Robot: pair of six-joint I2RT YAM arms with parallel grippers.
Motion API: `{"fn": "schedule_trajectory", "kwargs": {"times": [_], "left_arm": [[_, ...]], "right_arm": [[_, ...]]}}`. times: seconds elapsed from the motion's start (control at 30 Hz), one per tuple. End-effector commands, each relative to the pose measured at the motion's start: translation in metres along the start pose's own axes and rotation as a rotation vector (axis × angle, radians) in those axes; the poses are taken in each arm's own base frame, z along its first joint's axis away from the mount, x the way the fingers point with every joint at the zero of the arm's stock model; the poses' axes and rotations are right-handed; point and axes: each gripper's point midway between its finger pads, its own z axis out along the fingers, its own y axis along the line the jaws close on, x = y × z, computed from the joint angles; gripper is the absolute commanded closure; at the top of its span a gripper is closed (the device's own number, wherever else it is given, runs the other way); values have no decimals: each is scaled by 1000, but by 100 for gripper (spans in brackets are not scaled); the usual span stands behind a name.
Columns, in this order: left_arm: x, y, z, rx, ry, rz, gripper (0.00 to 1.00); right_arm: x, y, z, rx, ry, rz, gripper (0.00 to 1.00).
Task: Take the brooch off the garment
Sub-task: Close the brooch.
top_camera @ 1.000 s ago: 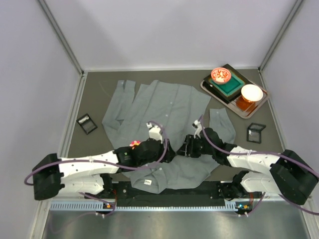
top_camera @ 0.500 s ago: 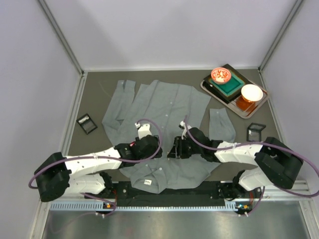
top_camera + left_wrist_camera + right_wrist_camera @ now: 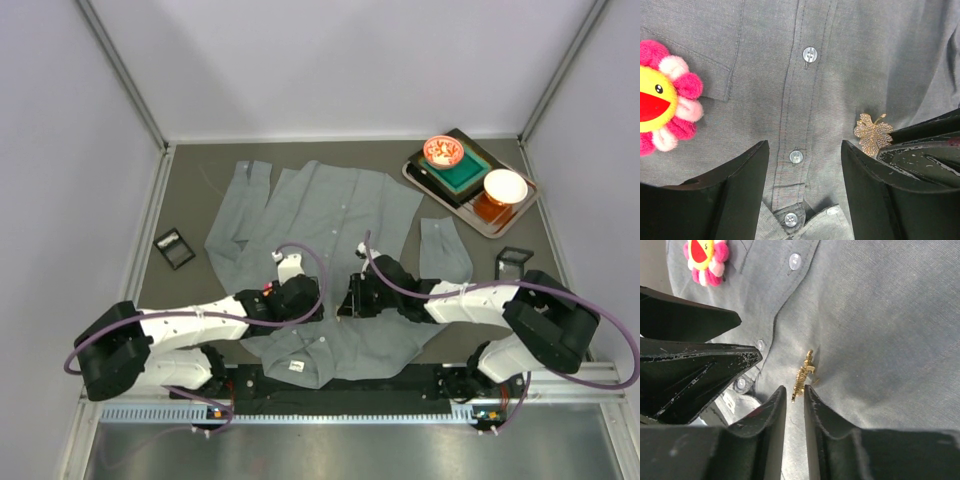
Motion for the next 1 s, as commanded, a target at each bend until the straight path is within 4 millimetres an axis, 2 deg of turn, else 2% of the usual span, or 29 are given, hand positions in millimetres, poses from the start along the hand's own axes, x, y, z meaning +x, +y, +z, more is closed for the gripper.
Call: {"fn": "schedule_trajectory", "kwargs": {"times": [0.0,0.1,0.23,0.47,0.5,0.57,0.7,0.8,0.87,0.93,0.97], "left_arm": [[-2,-7,4,19,-7,-14,36],[-1,-6,6,13,-3,-11,36],[2,-3,7,3,2,-13,36],[-1,-2,3,18,-15,-18,35],[-3,-4,2,26,-20,-17,35],[-9,-8,-5,48,-40,-10,33],[-26,-18,-23,123,-93,14,31],[-48,-37,-45,225,-162,89,30],[-66,-47,-59,261,-220,136,31],[-78,-47,-66,239,-246,140,32],[-90,-57,-75,258,-261,128,33]], "right_arm": [[-7,6,0,6,-26,-4,84],[-3,6,1,-1,-10,23,94],[5,10,2,-33,19,97,99],[21,19,2,-141,79,241,100],[20,28,1,-198,90,251,100],[28,31,3,-237,126,299,100],[18,51,-7,-331,115,302,100],[2,54,-24,-352,89,327,100],[-10,49,-35,-370,73,348,100],[-21,49,-45,-390,42,295,100],[-30,50,-50,-408,21,264,100]]}}
